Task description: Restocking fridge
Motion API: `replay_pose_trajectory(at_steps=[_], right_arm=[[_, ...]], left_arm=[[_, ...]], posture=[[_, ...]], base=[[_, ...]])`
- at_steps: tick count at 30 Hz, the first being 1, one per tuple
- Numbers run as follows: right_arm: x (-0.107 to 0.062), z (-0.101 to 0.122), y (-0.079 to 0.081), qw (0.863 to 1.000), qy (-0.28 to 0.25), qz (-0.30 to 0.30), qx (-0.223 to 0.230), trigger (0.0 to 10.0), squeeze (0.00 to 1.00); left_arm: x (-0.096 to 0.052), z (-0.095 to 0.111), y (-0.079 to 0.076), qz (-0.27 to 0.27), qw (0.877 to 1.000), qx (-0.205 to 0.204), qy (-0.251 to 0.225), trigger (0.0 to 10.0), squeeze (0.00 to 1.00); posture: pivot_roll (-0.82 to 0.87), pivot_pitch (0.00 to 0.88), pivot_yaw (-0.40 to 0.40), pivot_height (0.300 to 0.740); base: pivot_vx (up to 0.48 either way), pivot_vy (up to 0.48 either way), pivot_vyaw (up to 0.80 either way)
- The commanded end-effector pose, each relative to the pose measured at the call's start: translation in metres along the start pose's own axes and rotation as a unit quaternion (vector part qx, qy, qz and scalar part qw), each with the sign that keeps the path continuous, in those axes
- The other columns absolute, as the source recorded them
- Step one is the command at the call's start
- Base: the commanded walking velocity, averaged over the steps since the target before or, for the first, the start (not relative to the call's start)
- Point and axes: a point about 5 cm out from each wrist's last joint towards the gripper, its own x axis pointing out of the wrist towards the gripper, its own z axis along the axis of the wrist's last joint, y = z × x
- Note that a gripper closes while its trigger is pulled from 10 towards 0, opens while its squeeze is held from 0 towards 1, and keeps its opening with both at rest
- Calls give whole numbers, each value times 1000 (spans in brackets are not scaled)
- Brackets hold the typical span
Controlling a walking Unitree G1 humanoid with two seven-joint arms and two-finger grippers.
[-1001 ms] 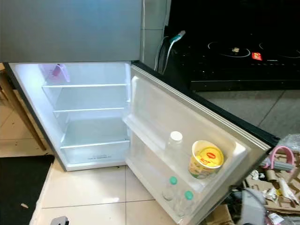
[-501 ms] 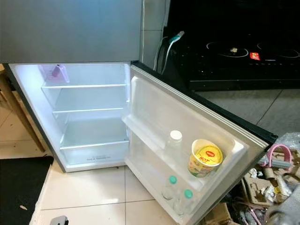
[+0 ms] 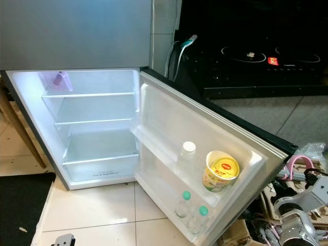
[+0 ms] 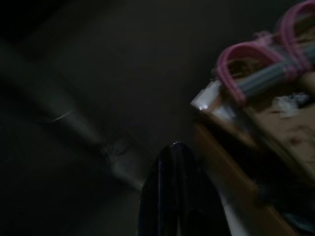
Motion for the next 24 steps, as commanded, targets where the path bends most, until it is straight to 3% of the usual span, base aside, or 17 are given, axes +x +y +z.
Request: replay_pose_trajectory(at_steps=[1, 2, 5, 7, 9, 14, 16, 17, 19, 20, 23, 24], right_arm=[[1, -14, 14, 996, 38, 77, -3, 10000, 0], [1, -18, 19, 991, 53, 119, 1, 10000, 0], [1, -18, 19, 991, 53, 119, 1, 10000, 0], [-3, -22, 27, 978, 74, 197, 13, 10000, 0], [-6, -23, 29, 968, 85, 236, 28, 10000, 0], [-10, -26, 29, 960, 100, 260, 35, 10000, 0], [-17, -35, 32, 942, 134, 305, 44, 10000, 0], [-17, -35, 32, 942, 134, 305, 44, 10000, 0], [-27, -48, 39, 910, 185, 364, 66, 10000, 0], [-27, -48, 39, 910, 185, 364, 66, 10000, 0], [-42, -73, 49, 861, 267, 426, 79, 10000, 0], [-42, -73, 49, 861, 267, 426, 79, 10000, 0]], left_arm=[[0, -4, -1, -2, 1000, -5, 3, 10000, 0], [0, -4, -1, -3, 1000, -5, 3, 10000, 0], [0, -4, -1, -3, 1000, -5, 3, 10000, 0], [0, -3, -1, -4, 1000, -4, 3, 10000, 0], [0, -2, -1, -4, 1000, -4, 2, 10000, 0], [0, -2, -1, -5, 1000, -3, 1, 10000, 0], [0, -1, -1, -5, 1000, -2, 2, 10000, 0], [0, -1, -1, -5, 1000, -2, 2, 10000, 0], [0, -1, -1, -6, 1000, 0, 3, 10000, 0], [0, -1, -1, -6, 1000, 0, 3, 10000, 0], [0, -1, -1, -7, 1000, 2, 4, 10000, 0], [0, -1, -1, -7, 1000, 2, 4, 10000, 0]], posture=[[-66, 4, -28, 740], [-66, 4, -28, 740], [-66, 4, -28, 740], [-66, 4, -28, 740], [-66, 4, -28, 740], [-66, 4, -28, 740], [-69, 1, -26, 740], [-69, 1, -26, 740], [-69, 1, -26, 740], [-69, 1, -26, 740], [-70, 0, -29, 740], [-70, 0, -29, 740]], base=[[0, 0, 0], [0, 0, 0], [0, 0, 0], [0, 0, 0], [0, 0, 0], [0, 0, 0], [0, 0, 0], [0, 0, 0], [0, 0, 0], [0, 0, 0], [0, 0, 0], [0, 0, 0]])
